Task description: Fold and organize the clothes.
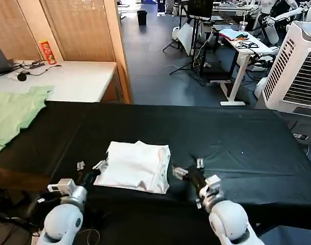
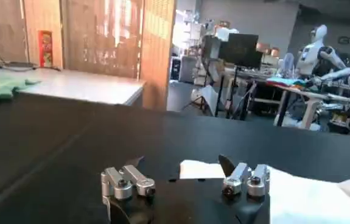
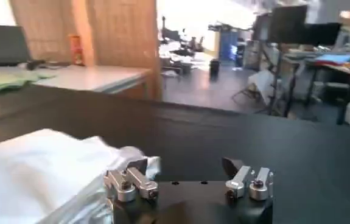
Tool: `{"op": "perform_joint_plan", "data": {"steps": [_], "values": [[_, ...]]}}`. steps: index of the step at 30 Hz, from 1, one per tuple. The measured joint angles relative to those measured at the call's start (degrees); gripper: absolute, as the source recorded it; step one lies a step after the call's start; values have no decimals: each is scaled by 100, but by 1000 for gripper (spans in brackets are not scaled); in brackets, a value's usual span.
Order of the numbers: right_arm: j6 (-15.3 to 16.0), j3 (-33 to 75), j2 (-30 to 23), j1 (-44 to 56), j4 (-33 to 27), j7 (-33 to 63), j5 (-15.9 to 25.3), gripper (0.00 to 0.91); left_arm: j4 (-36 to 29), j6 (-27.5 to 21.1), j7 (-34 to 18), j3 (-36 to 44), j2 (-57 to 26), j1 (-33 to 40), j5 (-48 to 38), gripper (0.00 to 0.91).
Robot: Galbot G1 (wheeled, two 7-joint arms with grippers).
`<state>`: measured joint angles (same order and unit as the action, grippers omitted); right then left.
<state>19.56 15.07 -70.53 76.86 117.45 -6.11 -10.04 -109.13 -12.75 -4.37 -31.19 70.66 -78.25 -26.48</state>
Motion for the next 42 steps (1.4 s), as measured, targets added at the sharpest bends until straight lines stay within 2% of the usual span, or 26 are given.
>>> {"op": "perform_joint_plan", "data": {"steps": [6,12,14,21,22,23,25,29,32,35,39,42], "values": [[-221,-282,327,487,201,-345,459,878,68,-1,14,28,0,-2,39,878],[-271,-533,507,582,214,-487,714,868,87,-2,15,35,18,-20,75,878],[-283,-617,515,538,184,-499,767,761,82,-1,15,31,23,-37,87,878],[-291,-855,499,335,51,-500,908,566,67,12,12,14,45,-71,110,878],[-285,-888,488,300,25,-499,917,439,64,13,11,14,51,-71,114,878],[-276,-922,473,264,-2,-493,918,361,63,13,10,14,57,-71,117,878],[-267,-985,427,205,-66,-476,918,283,63,13,10,14,62,-69,121,878],[-265,-1055,375,170,-148,-464,913,205,65,14,8,11,64,-49,121,878],[-265,-1063,353,158,-194,-449,898,185,70,13,8,9,64,-39,119,878],[-265,-1058,335,164,-209,-447,887,107,75,15,8,9,63,-38,118,878],[-214,-972,373,272,-119,-350,822,78,91,22,8,4,68,-41,117,878],[-3,-832,461,465,37,-176,682,78,107,22,8,1,75,-16,111,878]]}}
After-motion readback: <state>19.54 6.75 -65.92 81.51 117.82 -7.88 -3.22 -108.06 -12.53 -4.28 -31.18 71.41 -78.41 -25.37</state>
